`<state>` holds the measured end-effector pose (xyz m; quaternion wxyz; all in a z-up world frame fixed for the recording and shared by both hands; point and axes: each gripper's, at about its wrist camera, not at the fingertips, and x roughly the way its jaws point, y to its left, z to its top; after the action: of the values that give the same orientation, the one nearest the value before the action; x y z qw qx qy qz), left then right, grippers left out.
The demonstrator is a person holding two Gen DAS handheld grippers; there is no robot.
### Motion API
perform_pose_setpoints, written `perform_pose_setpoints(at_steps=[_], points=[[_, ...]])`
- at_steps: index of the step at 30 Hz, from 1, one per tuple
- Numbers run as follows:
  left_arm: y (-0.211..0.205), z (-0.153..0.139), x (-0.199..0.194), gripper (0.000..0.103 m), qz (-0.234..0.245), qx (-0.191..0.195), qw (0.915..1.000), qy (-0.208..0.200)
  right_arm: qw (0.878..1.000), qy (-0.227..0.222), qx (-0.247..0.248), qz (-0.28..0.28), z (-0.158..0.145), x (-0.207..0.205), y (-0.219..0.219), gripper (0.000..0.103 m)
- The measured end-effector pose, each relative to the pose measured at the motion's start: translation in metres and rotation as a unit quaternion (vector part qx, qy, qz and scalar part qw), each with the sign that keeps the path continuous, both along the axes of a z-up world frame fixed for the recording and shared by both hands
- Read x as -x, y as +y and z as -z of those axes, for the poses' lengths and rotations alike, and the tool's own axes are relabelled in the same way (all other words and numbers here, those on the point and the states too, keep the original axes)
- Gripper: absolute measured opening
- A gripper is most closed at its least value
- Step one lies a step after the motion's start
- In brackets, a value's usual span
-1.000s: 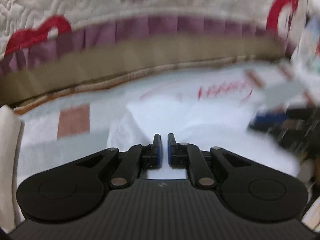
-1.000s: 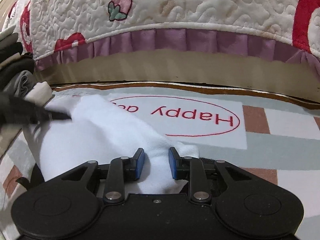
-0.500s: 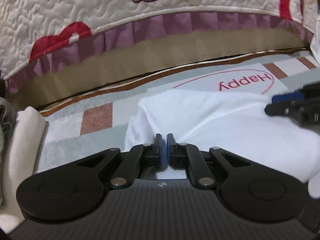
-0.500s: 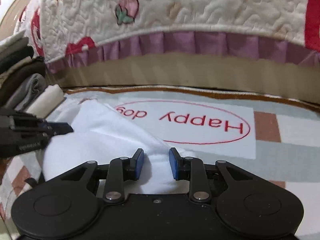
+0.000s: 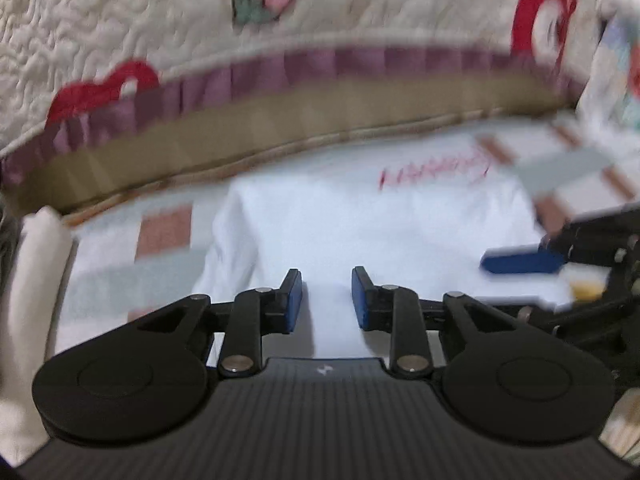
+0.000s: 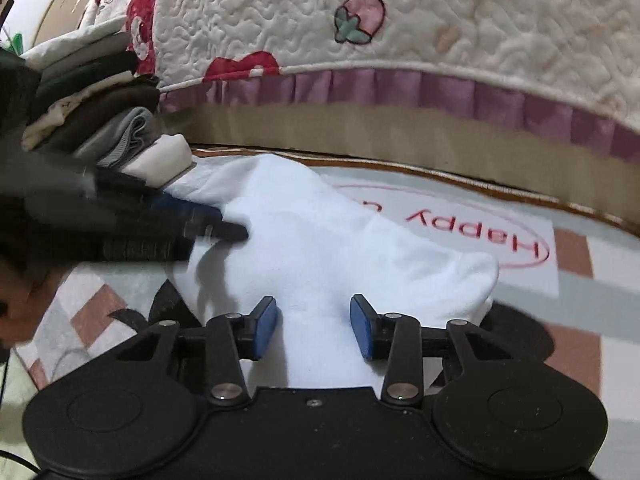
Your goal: Fold clothes
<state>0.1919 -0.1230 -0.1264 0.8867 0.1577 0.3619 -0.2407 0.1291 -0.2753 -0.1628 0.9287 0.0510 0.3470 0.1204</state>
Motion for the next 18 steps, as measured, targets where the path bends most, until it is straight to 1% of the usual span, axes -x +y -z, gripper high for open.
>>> perform_pose_setpoints(at_steps=[1,3,4,5,7,9,10,11,12,13,16,18], points=[[0.002,0.001,0.001,0.031,-0.011,0.003,0.9999,0.000,1.000,-0.007,-0.001,-0.001,0.003,0.002,0.000,0.044],[0.008,0.001,-0.006,0.032,-0.036,0.027,0.9987,0.022,1.000,-0.016,-0.011,0.000,0.007,0.004,-0.003,0.044],[0.012,0.000,-0.010,0.033,-0.046,0.039,0.9976,0.033,0.999,-0.011,-0.033,0.003,0.007,0.004,-0.010,0.044],[0.014,0.001,-0.012,0.034,-0.050,0.042,0.9972,0.036,0.999,-0.006,-0.053,0.005,0.007,0.002,-0.015,0.043],[0.016,0.002,-0.012,0.035,-0.049,0.023,0.9984,0.018,0.997,-0.004,-0.075,0.005,0.009,0.003,-0.024,0.042],[0.021,0.004,-0.013,0.034,-0.059,0.004,0.9982,0.007,0.997,-0.011,-0.075,0.004,0.011,0.007,-0.022,0.042],[0.026,0.006,-0.015,0.032,-0.063,0.008,0.9979,0.011,0.997,-0.015,-0.078,0.008,0.012,0.012,-0.022,0.042],[0.031,0.007,-0.018,0.025,-0.066,0.012,0.9976,0.016,0.996,-0.016,-0.091,0.012,0.014,0.013,-0.023,0.042],[0.032,0.008,-0.017,0.016,-0.068,-0.007,0.9976,0.000,0.994,-0.017,-0.104,0.016,0.015,0.013,-0.024,0.042],[0.027,0.012,-0.014,0.009,-0.060,-0.044,0.9969,-0.028,0.993,-0.017,-0.114,0.016,0.016,0.014,-0.026,0.042],[0.048,0.000,-0.009,0.009,-0.083,0.019,0.9963,-0.014,0.991,-0.016,-0.136,0.010,0.014,0.016,-0.034,0.042],[0.062,-0.008,-0.005,0.010,-0.098,0.060,0.9934,-0.005,0.983,-0.003,-0.183,0.029,0.007,0.020,-0.046,0.043]])
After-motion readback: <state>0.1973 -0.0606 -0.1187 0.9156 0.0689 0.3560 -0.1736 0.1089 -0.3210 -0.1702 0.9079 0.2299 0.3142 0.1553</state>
